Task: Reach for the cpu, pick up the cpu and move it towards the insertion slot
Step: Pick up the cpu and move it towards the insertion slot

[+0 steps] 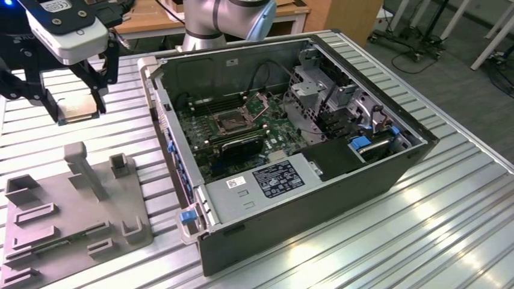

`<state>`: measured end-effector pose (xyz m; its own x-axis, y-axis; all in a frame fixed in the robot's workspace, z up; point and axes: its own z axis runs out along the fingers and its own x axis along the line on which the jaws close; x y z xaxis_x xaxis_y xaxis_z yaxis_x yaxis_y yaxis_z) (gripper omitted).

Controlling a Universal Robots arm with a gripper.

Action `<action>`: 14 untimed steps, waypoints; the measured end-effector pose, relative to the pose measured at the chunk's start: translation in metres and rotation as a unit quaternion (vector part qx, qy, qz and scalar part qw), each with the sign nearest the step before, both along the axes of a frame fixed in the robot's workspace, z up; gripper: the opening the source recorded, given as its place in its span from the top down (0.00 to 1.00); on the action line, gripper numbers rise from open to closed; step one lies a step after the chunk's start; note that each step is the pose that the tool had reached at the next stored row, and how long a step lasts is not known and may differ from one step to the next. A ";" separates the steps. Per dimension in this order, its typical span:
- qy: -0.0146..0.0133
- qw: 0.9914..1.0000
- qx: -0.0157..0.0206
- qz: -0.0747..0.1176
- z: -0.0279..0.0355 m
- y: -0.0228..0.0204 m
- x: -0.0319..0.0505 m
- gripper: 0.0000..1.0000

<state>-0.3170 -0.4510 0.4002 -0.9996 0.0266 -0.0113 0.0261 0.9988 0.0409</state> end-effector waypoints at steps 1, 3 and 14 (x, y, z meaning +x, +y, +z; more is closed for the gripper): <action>0.000 1.000 0.000 0.000 0.0000 0.0000 0.0004 0.45; 0.000 1.000 0.000 0.000 0.0000 0.0000 0.0011 0.45; 0.000 1.000 0.000 0.000 0.0001 0.0000 0.0052 0.45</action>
